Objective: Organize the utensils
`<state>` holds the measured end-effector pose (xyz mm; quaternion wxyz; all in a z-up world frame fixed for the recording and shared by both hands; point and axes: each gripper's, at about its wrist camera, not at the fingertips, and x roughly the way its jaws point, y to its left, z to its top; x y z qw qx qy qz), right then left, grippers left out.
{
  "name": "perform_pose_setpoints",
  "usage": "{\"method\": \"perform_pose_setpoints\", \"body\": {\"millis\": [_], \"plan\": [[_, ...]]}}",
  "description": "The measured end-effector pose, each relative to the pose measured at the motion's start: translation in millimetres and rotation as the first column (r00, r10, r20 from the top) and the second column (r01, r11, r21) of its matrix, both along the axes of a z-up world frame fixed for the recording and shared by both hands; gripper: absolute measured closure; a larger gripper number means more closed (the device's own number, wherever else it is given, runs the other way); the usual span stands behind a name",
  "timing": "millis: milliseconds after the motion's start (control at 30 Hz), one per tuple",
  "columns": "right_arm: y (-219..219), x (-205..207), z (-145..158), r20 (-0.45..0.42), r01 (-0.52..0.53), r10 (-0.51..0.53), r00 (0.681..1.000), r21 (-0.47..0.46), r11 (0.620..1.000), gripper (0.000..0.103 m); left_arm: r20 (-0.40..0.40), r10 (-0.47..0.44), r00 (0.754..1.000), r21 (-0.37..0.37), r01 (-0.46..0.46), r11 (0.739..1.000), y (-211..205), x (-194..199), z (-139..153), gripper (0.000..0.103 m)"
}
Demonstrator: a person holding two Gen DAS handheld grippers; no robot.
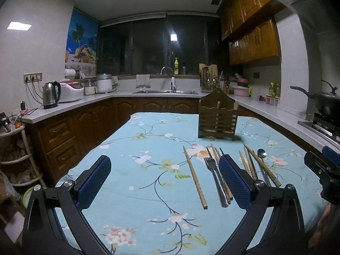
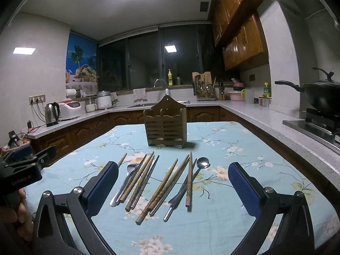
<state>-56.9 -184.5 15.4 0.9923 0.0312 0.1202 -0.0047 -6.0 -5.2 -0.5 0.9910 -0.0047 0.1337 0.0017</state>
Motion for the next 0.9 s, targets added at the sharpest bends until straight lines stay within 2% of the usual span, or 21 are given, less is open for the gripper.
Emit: {"method": "perform_pose_setpoints", "body": {"millis": [900], "plan": [[0.2, 0.2, 0.2, 0.004, -0.001, 0.001, 1.000, -0.003, 1.000, 0.000, -0.002, -0.004, 1.000, 0.001, 0.004, 1.000, 0.1, 0.5, -0.5, 0.000]]}}
